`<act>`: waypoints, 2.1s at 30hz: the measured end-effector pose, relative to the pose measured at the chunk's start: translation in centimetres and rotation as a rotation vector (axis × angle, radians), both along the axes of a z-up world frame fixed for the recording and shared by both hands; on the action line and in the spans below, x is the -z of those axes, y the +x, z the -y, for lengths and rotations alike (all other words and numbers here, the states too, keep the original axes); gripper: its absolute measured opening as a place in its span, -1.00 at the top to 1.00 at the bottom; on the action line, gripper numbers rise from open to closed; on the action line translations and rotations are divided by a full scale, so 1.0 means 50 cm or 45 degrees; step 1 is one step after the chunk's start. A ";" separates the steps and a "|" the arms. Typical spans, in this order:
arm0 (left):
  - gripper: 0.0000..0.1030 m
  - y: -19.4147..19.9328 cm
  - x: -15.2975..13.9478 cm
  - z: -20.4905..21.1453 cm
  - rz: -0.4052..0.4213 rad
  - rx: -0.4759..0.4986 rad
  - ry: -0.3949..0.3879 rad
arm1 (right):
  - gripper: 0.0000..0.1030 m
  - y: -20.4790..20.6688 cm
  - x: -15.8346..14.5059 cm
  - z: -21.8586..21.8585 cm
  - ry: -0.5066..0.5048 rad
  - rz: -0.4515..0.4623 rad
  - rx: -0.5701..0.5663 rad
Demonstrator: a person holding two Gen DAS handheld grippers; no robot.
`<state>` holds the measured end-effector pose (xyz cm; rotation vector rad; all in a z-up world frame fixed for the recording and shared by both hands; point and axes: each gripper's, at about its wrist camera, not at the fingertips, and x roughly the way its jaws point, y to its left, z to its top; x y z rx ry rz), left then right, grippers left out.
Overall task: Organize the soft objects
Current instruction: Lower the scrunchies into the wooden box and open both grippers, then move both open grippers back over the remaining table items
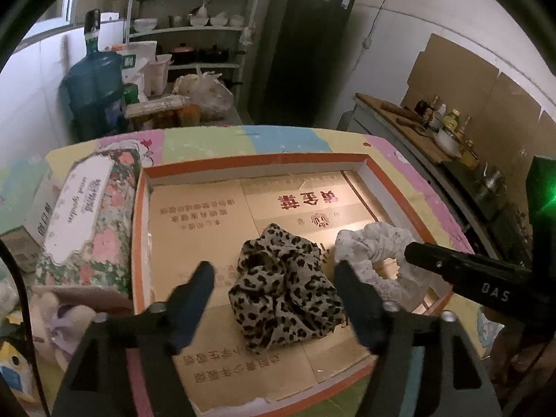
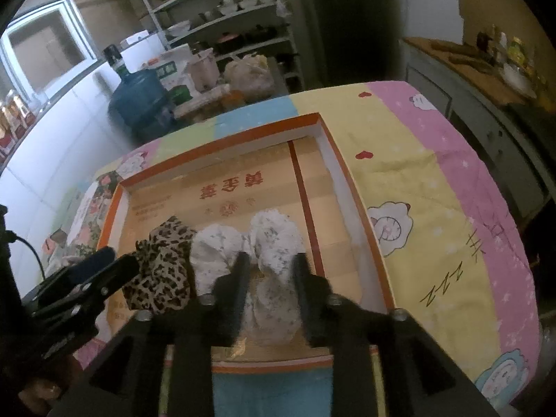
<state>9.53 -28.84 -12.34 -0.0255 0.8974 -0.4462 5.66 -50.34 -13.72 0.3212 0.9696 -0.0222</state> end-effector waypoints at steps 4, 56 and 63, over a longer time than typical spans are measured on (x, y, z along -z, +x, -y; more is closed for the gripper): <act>-0.51 -0.010 -0.026 -0.009 0.050 -0.019 0.020 | 0.05 0.000 -0.002 -0.002 -0.002 0.004 0.015; -0.70 -0.082 -0.175 -0.431 0.331 -0.256 -0.001 | -0.39 -0.038 -0.134 -0.329 -0.153 0.230 0.078; -0.70 -0.101 -0.172 -0.501 0.322 -0.298 0.005 | -0.39 -0.046 -0.134 -0.389 -0.149 0.229 0.050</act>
